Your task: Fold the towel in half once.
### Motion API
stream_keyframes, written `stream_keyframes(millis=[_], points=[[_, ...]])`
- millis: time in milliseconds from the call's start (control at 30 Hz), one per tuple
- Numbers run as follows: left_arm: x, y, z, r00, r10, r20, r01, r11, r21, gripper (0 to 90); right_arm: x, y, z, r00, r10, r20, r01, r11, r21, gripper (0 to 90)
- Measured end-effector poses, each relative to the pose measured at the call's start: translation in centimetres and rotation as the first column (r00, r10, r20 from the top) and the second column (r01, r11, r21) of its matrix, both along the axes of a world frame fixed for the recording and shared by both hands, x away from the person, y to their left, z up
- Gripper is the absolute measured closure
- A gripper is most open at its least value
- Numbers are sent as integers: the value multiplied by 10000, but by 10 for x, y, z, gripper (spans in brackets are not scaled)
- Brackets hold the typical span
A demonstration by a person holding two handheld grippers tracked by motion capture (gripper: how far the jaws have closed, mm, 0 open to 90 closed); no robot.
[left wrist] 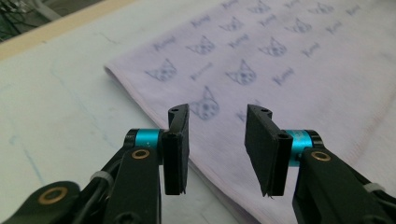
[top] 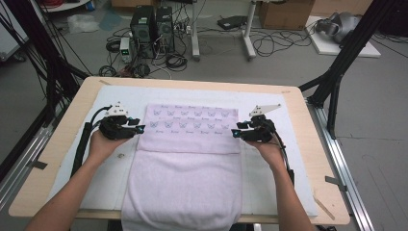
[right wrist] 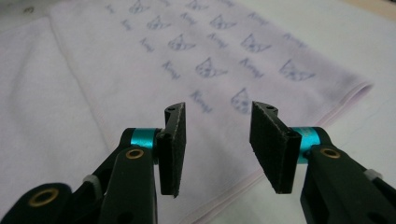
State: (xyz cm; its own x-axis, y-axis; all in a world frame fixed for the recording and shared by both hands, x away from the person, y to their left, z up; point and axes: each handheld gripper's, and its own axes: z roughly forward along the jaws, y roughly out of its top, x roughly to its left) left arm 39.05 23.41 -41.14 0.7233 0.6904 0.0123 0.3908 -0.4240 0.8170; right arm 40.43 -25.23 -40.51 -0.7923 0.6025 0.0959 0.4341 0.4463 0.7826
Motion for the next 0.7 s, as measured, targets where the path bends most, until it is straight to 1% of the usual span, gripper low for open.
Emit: stream_keyframes(millis=[33,100,200,233,267,333,400,433,467,500,533,567,600,667,700], points=[[-2,0,-2,9999,-141,-99,141,9999,-30,615,-3,0,-3,10000,29,-63,-28,10000,42,565],[-8,-1,-6,9992,-394,-89,393,9992,-81,618,-8,1,-10,9999,128,-101,-128,9999,-12,568],[-12,-4,-13,9966,-806,-193,805,9967,-71,626,-15,3,-18,9993,345,-155,-346,9994,-35,579],[-14,-6,-16,9952,-924,-313,925,9957,19,629,-15,4,-21,9982,462,-382,-464,9989,-63,574],[-14,-7,-18,9940,-1019,-394,1027,9945,191,631,-16,7,-22,9973,534,-502,-542,9984,-150,574],[-16,-11,-23,9923,-1137,-492,1157,9924,406,639,-18,12,-25,9954,735,-617,-768,9956,-539,576],[-18,-14,-29,9916,-1133,-618,1179,9900,779,670,-18,17,-29,9936,849,-749,-912,9922,-854,590],[-18,-15,-32,9926,-1076,-570,1123,9898,881,670,-18,19,-32,9926,815,-900,-902,9912,-974,599],[-20,-16,-33,9937,-1011,-484,1047,9914,781,675,-18,20,-34,9927,831,-879,-920,9904,-1027,624],[-20,-16,-33,9938,-999,-487,1035,9916,772,682,-18,20,-35,9940,746,-798,-825,9916,-999,656],[-20,-16,-32,9931,-1059,-498,1096,9910,774,709,-18,19,-35,9952,672,-707,-741,9924,-988,701],[-21,-17,-32,9932,-1079,-445,1114,9901,850,745,-20,18,-37,9969,653,-431,-691,9932,-937,762],[-21,-17,-32,9932,-1076,-453,1110,9905,817,812,-22,16,-40,9974,641,-318,-662,9954,-695,791],[-19,-17,-32,9927,-1039,-609,1078,9921,648,860,-21,13,-42,9970,573,-514,-589,9978,-305,847],[-18,-16,-31,9925,-995,-711,1035,9931,547,868,-21,13,-42,9967,580,-574,-593,9980,-221,861]])
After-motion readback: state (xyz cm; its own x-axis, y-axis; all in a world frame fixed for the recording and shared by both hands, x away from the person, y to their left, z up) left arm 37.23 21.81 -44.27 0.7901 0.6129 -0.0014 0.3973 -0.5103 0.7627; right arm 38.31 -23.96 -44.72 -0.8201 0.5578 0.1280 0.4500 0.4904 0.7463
